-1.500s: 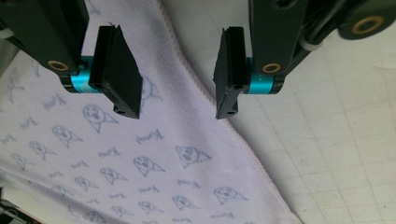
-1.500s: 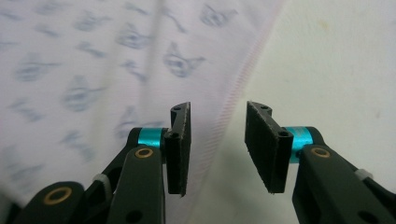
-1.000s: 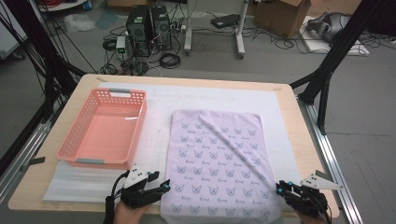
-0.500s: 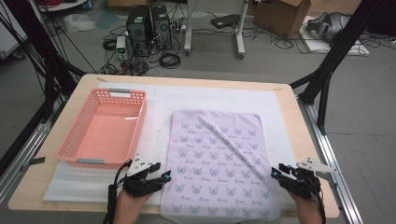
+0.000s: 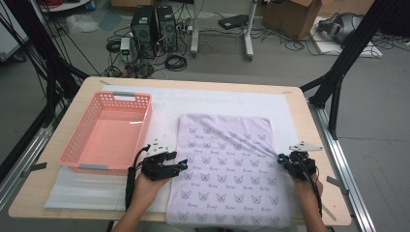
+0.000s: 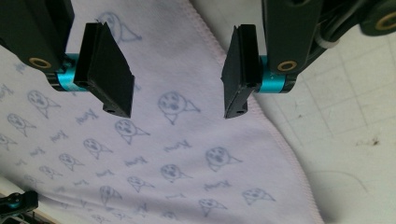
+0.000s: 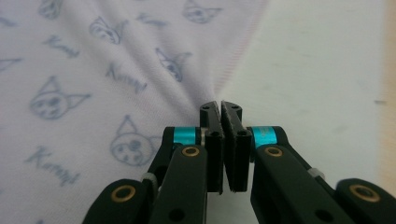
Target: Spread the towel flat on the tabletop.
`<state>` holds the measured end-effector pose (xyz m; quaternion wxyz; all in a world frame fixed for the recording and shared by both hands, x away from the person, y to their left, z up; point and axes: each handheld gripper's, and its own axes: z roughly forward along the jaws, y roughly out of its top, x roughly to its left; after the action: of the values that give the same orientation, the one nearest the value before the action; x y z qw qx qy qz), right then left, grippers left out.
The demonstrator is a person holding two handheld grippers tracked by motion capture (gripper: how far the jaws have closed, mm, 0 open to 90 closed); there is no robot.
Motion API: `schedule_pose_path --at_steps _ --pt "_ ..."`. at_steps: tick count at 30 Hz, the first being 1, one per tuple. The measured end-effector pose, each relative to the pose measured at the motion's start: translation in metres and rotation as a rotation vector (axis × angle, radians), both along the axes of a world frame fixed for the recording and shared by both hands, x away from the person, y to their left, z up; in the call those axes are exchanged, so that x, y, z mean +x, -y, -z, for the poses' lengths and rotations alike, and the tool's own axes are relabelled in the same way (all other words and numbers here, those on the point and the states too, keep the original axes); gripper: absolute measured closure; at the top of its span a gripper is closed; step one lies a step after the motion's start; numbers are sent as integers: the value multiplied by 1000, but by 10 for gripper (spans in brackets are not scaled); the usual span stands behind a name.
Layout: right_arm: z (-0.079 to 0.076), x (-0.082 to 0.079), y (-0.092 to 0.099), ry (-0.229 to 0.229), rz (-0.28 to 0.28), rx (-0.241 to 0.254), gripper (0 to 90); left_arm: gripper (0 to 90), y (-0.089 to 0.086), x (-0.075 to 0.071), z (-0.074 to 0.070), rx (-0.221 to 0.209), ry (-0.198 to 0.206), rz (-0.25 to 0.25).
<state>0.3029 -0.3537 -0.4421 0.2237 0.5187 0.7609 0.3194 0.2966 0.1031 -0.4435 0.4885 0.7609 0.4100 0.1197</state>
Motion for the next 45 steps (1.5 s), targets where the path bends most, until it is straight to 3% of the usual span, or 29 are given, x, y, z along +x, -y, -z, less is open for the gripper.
schedule_pose_path --at_steps 1,3,5,8,10,12,16,18,21,27,29,30,33,35,36,38,41,45 --pt "0 1 4 -10 1 38 873 433 0 1 0 -2 5 1" --pt "1 1 5 1 -30 45 795 435 0 4 0 -13 9 -8" --pt "2 1 5 18 -35 54 681 445 0 9 1 -5 -12 -21" --pt "-1 0 6 51 -41 84 620 476 1 17 -3 -1 -20 -39" --pt "-2 -1 5 59 -51 89 605 481 4 26 -5 -9 -2 -55" --pt "-3 -2 4 57 -65 93 603 482 8 38 -8 13 -22 -66" --pt "-3 -3 1 53 -87 89 599 483 12 64 -16 6 -13 -104" --pt "-3 -4 0 46 -86 86 598 476 15 76 -18 29 -9 -113" --pt "-1 -5 0 44 -91 68 598 484 19 93 -16 62 -19 -124" --pt "1 -5 4 37 -77 91 601 468 24 120 -7 106 8 -178" --pt "3 -4 4 23 -81 100 601 469 24 125 3 111 -31 -201" --pt "4 -3 3 16 -92 100 599 469 25 127 8 122 -58 -205" --pt "6 -2 -5 17 -147 108 594 493 26 126 8 133 -45 -206" --pt "7 -1 -12 13 -172 97 606 642 26 123 6 180 -34 -191" --pt "7 -1 -14 19 -173 81 649 718 25 122 5 181 -48 -183" --pt "6 0 -13 11 -194 94 822 854 25 118 2 184 -73 -165" --pt "3 -2 -14 -9 -212 69 848 864 26 105 2 199 -56 -135" --pt "-2 -9 -9 -45 -226 52 849 866 19 92 -1 197 -97 -114"
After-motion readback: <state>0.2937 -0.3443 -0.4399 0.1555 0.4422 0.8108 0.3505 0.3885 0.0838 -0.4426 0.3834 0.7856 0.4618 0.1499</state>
